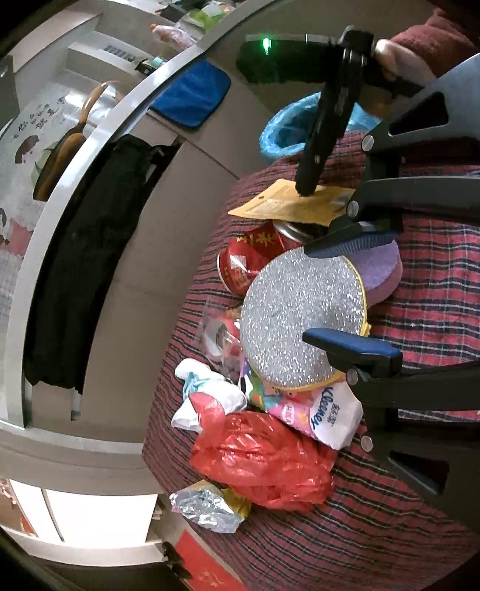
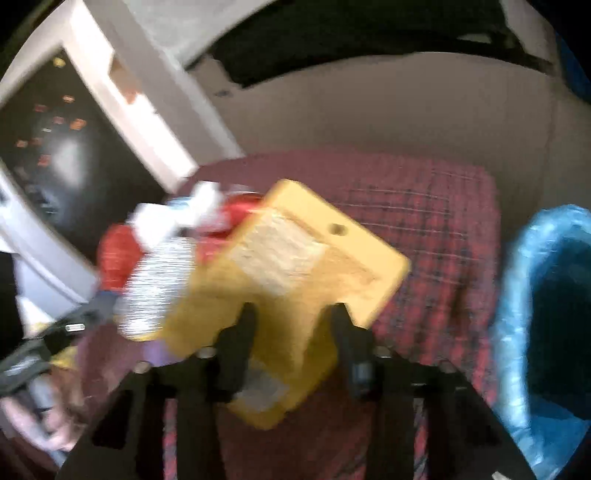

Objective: Collect trash

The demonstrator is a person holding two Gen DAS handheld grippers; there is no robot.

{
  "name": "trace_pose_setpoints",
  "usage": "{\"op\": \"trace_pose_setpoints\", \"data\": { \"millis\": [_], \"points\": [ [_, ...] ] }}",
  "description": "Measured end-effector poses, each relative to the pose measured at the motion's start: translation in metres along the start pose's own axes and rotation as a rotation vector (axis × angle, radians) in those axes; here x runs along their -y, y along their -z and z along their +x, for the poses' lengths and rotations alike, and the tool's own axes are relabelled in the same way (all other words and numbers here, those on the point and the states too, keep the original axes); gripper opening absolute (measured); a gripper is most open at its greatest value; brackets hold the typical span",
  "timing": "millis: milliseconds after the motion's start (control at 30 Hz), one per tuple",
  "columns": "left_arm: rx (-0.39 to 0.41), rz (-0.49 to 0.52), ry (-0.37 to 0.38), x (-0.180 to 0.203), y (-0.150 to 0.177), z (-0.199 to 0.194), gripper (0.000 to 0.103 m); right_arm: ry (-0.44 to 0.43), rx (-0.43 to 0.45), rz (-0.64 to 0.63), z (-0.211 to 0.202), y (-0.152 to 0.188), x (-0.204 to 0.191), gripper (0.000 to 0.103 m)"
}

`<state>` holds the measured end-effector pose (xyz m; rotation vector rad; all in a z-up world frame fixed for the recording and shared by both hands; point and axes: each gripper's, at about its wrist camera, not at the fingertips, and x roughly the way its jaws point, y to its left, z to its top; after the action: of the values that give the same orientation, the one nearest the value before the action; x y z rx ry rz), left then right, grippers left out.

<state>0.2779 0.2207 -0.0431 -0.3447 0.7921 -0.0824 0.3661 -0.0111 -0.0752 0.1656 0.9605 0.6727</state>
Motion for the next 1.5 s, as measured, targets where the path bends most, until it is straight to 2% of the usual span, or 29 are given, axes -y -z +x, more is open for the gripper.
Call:
{"op": "trace_pose_setpoints", "data": {
  "millis": [67,167,333,400,467,633,700,800,900,1067,1233,1333,1500],
  "points": [
    [-0.003,-0.009,-0.004,-0.004,0.001,0.001,0.041,-0.048,0.018,-0.022,-0.006,0.0,-0.01,0.038],
    [-0.01,-0.021,-0.01,-0.01,0.003,0.002,0.041,-0.06,0.038,-0.059,-0.013,0.0,-0.022,0.034],
    [-0.011,-0.014,-0.018,-0.018,0.008,0.001,0.041,0.089,0.026,-0.086,-0.008,-0.006,-0.032,0.036],
    [-0.01,-0.021,-0.013,-0.022,0.01,-0.001,0.041,0.12,0.024,-0.092,-0.006,-0.01,-0.028,0.036],
    [-0.006,-0.034,-0.015,-0.027,0.012,-0.003,0.041,0.13,0.053,-0.031,-0.011,-0.015,-0.011,0.036],
    [-0.011,-0.056,0.004,-0.035,0.013,-0.006,0.041,0.095,0.054,0.155,-0.001,-0.031,0.051,0.039],
    [-0.006,-0.049,0.008,-0.034,0.012,-0.007,0.041,0.026,0.027,0.237,0.007,-0.037,0.076,0.039],
    [-0.007,-0.036,0.01,-0.031,0.012,-0.005,0.041,-0.048,0.026,0.304,0.014,-0.044,0.093,0.039],
    [-0.018,-0.022,0.008,-0.027,0.011,-0.001,0.041,-0.102,-0.006,0.321,0.024,-0.047,0.097,0.039],
    [-0.023,-0.013,0.005,-0.023,0.009,0.001,0.041,-0.195,-0.037,0.261,0.024,-0.041,0.073,0.039],
    [-0.021,-0.023,0.0,-0.027,0.009,0.001,0.041,-0.245,-0.041,0.076,0.001,-0.028,0.021,0.039],
    [-0.017,-0.027,-0.004,-0.029,0.01,-0.001,0.041,-0.247,-0.062,-0.04,-0.01,-0.016,-0.005,0.039],
    [-0.012,-0.031,-0.021,-0.034,0.014,-0.006,0.041,-0.181,-0.126,-0.238,-0.014,0.012,-0.042,0.038]
  ]
}}
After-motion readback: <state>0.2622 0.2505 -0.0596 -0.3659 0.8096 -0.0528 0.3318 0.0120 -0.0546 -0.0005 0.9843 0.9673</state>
